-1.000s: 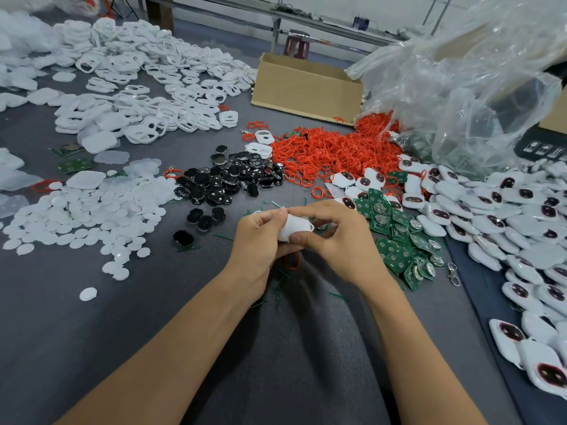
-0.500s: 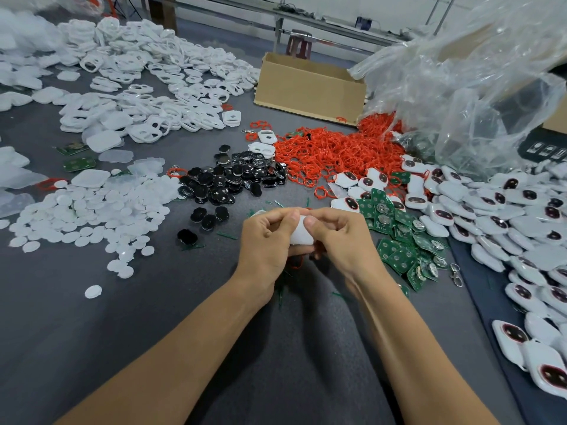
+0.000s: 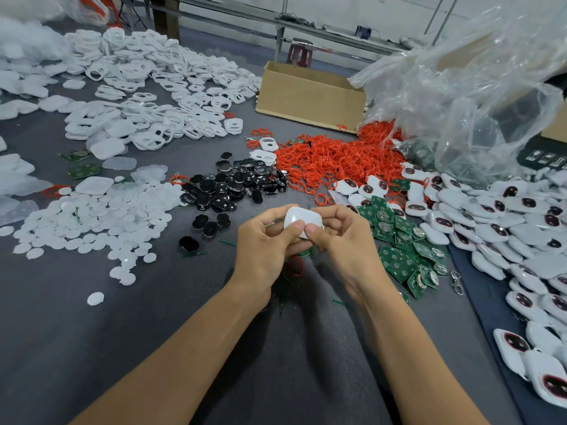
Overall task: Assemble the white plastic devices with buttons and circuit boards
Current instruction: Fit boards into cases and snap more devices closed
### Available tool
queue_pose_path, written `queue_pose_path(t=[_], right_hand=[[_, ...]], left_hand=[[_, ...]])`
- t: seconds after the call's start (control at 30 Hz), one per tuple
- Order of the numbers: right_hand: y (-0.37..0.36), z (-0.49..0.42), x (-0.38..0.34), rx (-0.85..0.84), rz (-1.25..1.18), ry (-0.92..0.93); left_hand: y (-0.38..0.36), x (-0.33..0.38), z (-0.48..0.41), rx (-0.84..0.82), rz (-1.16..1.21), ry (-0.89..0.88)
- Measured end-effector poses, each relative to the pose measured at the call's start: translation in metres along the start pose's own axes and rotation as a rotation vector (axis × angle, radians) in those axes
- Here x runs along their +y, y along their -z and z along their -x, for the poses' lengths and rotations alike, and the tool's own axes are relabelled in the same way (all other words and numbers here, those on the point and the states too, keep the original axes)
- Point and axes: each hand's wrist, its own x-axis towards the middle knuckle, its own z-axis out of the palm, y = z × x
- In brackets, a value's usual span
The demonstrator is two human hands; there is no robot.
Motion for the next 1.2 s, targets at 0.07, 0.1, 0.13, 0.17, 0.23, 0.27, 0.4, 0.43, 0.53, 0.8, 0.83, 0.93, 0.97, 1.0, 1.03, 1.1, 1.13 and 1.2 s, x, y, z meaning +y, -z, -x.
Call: queue_pose_path(t=[0.07, 0.1, 0.13, 0.17, 0.23, 0.27, 0.4, 0.43, 0.53, 0.8, 0.83, 0.93, 0.97, 1.0, 1.03, 1.1, 1.13, 1.2], right_hand=[[-0.001, 0.000, 0.001, 0.037, 0.069, 0.054], [-0.002, 0.001, 0.002, 0.073, 0.154, 0.121], [-0.003, 0.002, 0.003, 0.109, 0.259, 0.205], [-0.004, 0.004, 0.003, 0.135, 0.366, 0.286], [-0.007, 0.006, 0.005, 0.139, 0.530, 0.394], [-0.007, 0.007, 0.006, 0.115, 0.566, 0.402], [-0.006, 0.004, 0.002, 0.029, 0.411, 0.272], [-0.005, 0.003, 0.002, 0.039, 0.361, 0.244], [-0.001, 0.000, 0.002, 0.044, 0.210, 0.067], [0.001, 0.000, 0.001, -0.098, 0.122, -0.086], [0.002, 0.000, 0.000, -0.087, 0.130, -0.088], [0.002, 0.001, 0.001, -0.078, 0.133, -0.083], [0.002, 0.001, 0.002, -0.081, 0.128, -0.078], [0.001, 0.001, 0.002, -0.085, 0.123, -0.075], [0.001, 0.001, 0.003, -0.087, 0.120, -0.077], [0.001, 0.001, 0.003, -0.084, 0.116, -0.084], [0.002, 0.000, 0.003, -0.081, 0.116, -0.085], [0.003, 0.000, 0.003, -0.083, 0.117, -0.079]], left_hand=[[0.000, -0.001, 0.000, 0.029, 0.006, -0.015], [0.000, -0.002, -0.001, 0.052, 0.012, -0.023], [0.000, -0.003, -0.001, 0.066, 0.018, -0.027], [0.000, -0.004, -0.002, 0.063, 0.019, -0.027], [0.000, -0.006, -0.003, 0.023, 0.021, -0.013], [-0.001, -0.006, -0.004, 0.018, 0.035, 0.001], [0.002, 0.000, -0.007, 0.051, 0.067, -0.012], [0.002, 0.001, -0.008, 0.049, 0.052, -0.021], [0.004, 0.002, -0.006, 0.040, -0.016, -0.049], [0.004, 0.000, -0.003, -0.001, -0.168, -0.113], [0.003, 0.001, -0.002, -0.011, -0.169, -0.111], [0.004, 0.001, -0.002, -0.023, -0.158, -0.111], [0.004, 0.001, -0.002, -0.022, -0.146, -0.110], [0.005, 0.001, -0.003, -0.021, -0.138, -0.108], [0.005, 0.001, -0.003, -0.022, -0.133, -0.108], [0.005, 0.001, -0.002, -0.031, -0.129, -0.114], [0.005, 0.001, -0.001, -0.036, -0.129, -0.118], [0.005, 0.001, -0.001, -0.044, -0.133, -0.125]])
